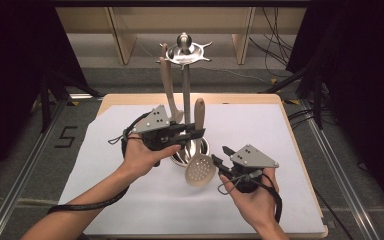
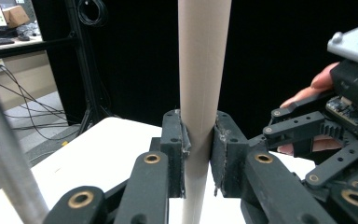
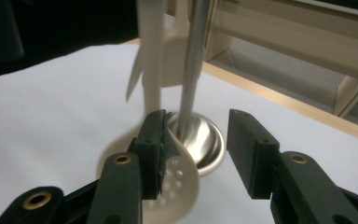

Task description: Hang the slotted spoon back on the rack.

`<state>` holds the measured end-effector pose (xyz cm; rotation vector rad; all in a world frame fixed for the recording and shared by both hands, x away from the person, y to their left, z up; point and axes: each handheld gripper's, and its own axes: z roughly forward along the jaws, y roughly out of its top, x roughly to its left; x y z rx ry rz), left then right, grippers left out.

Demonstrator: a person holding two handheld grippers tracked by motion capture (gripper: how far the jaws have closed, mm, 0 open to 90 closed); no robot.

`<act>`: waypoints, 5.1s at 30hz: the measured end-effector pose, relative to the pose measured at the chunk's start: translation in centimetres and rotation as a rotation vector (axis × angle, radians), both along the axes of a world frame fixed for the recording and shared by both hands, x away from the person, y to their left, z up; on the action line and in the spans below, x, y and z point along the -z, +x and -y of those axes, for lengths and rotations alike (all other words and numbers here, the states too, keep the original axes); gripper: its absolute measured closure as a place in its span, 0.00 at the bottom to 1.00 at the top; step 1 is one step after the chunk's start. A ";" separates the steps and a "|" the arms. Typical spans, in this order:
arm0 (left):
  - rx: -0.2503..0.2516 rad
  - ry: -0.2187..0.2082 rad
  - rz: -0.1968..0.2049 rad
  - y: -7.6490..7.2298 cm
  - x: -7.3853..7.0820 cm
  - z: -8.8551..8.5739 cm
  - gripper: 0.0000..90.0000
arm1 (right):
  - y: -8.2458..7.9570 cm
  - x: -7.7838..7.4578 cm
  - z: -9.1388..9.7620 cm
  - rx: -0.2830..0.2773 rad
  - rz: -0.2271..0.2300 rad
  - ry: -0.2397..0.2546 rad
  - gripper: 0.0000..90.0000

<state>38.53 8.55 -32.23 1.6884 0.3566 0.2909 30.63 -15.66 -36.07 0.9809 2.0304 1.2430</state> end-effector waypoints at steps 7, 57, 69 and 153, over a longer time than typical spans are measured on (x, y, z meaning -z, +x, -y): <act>-0.002 -0.013 0.003 0.4 -0.2 -1.0 0.84 | 0.1 1.7 1.9 0.037 -0.052 0.025 0.64; 0.095 -0.008 0.024 3.4 -2.8 -3.5 0.84 | 0.3 3.3 2.8 0.084 -0.118 0.039 0.63; 0.143 -0.012 0.026 4.2 -3.8 -3.7 0.84 | 0.3 3.3 2.8 0.079 -0.109 0.026 0.63; 0.043 -0.106 0.020 4.8 -3.2 -5.8 0.65 | 0.4 3.5 3.5 0.091 -0.122 0.032 0.64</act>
